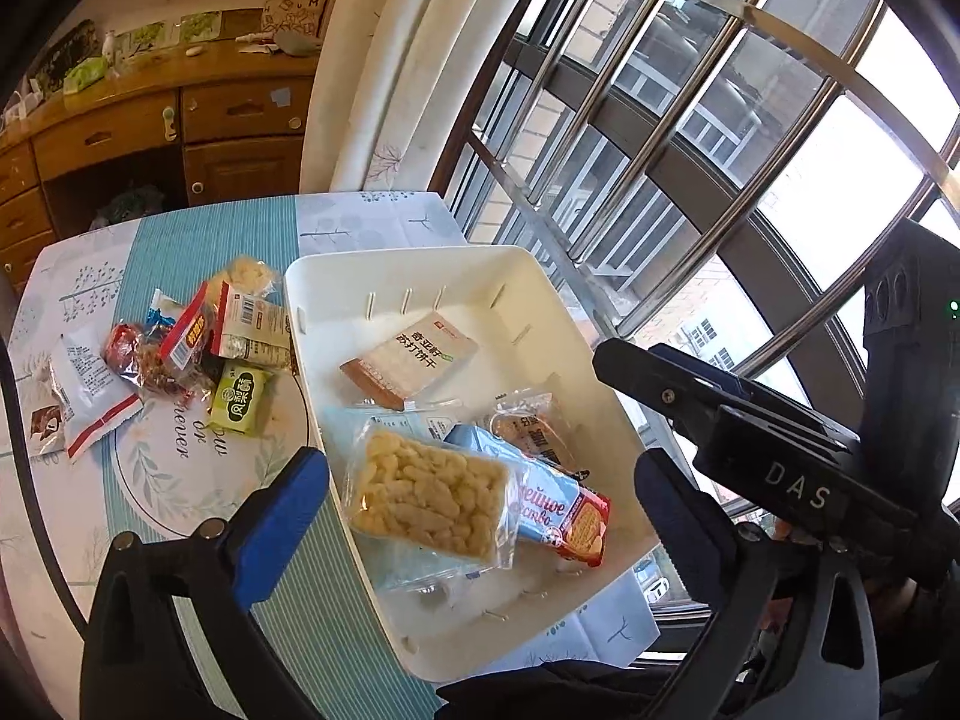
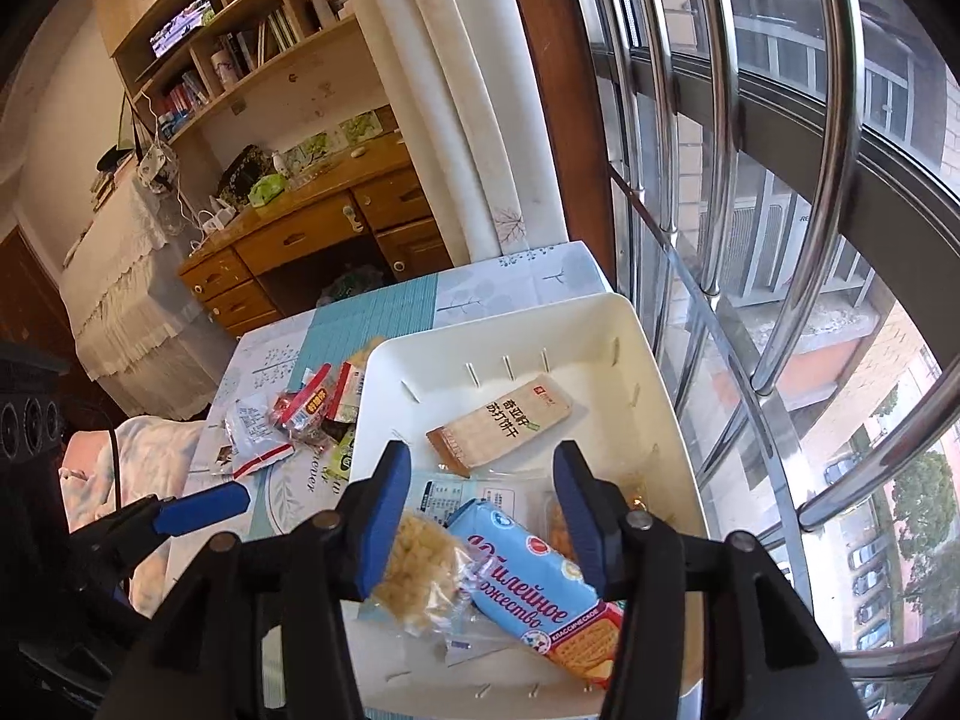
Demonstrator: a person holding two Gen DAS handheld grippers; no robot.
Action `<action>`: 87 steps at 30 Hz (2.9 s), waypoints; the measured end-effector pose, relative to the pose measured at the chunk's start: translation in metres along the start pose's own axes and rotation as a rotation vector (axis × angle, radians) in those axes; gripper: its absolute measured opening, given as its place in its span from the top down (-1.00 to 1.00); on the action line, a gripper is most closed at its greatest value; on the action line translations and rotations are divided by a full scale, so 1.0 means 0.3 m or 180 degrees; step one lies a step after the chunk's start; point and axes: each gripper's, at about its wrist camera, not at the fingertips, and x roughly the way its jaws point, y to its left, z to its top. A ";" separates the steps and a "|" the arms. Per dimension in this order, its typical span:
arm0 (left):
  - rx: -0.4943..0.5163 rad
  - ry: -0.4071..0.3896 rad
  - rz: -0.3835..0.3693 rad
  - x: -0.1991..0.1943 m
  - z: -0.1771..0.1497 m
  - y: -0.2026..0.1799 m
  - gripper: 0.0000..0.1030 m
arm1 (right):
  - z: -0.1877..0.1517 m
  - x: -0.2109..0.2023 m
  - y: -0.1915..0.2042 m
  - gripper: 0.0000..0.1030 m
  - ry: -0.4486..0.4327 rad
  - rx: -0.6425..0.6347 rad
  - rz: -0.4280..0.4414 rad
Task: Organize snacks
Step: 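Lower both snacks into the white tray and open both tools, then move both open tools back over the remaining snack pile, then grasp the brown chocolate pack with the left tool while the right tool grasps the white printed bag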
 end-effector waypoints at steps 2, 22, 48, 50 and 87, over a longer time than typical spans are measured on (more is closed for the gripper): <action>-0.0007 -0.0012 -0.0021 -0.015 -0.010 0.005 -0.97 | -0.006 -0.005 0.007 -0.05 -0.0010 0.0016 0.0020; -0.0283 -0.0038 0.0360 -0.273 -0.119 0.327 -0.97 | -0.070 0.045 0.277 -0.17 0.0098 0.0242 0.0341; -0.0181 0.0278 0.0842 -0.503 -0.140 0.980 -0.97 | -0.193 0.327 0.757 -0.42 0.0482 0.1001 0.0395; -0.0186 0.0295 0.0858 -0.498 -0.137 1.015 -0.97 | -0.194 0.351 0.771 -0.43 0.0553 0.1057 0.0401; 0.1269 0.0387 0.0807 0.069 -0.040 1.236 -0.95 | -0.140 0.910 0.929 -0.58 0.0924 -0.0473 0.0448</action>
